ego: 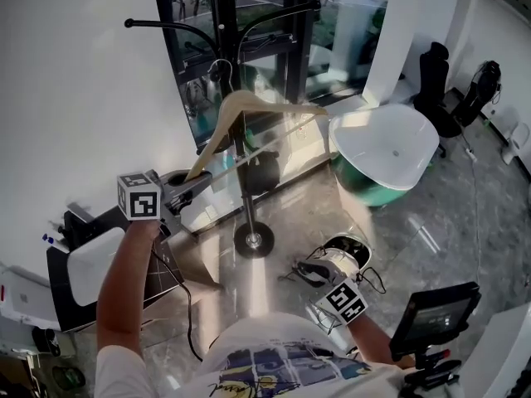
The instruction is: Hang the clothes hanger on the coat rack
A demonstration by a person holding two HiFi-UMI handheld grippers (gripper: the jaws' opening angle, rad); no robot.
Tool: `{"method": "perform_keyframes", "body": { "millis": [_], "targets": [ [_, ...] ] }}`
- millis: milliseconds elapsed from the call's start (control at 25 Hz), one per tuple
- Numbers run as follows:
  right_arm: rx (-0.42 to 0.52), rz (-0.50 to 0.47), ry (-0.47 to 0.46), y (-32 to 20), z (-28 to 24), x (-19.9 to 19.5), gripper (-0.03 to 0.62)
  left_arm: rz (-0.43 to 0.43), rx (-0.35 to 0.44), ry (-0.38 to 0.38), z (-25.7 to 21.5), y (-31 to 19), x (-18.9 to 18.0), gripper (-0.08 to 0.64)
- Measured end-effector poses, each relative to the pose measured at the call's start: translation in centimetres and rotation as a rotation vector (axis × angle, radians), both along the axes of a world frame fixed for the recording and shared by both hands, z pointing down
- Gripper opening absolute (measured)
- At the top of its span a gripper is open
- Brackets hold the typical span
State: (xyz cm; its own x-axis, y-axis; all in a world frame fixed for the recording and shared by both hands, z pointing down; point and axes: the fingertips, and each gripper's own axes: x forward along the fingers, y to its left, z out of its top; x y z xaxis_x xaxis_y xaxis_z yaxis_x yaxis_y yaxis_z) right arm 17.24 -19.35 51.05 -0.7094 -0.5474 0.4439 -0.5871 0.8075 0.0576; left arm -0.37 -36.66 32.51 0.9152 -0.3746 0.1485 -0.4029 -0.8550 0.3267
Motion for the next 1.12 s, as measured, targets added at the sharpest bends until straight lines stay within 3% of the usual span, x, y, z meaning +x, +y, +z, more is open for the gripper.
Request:
{"method": "perform_keyframes", "body": {
  "millis": [280,640,1040,1120],
  "targets": [
    [0.007,0.019,0.010,-1.5,0.2,3.1,0.103,-0.067,0.009,-0.016,2.8,-3.2,-0.8,0.006],
    [0.007,0.038,0.001,-2.8,1.4,5.7,0.103,-0.175,0.095,-0.070,4.8,-6.9,-1.7,0.015],
    [-0.002,0.027,-0.027,-3.2,1.0,5.4,0.103,-0.301,0.137,-0.137,4.8,-8.5,-3.2,0.046],
    [-0.001,0.022,-0.029,-3.1,1.1,5.1,0.103,-0.323,0.136,-0.152,5.0,-8.5,-3.4,0.096]
  ]
}}
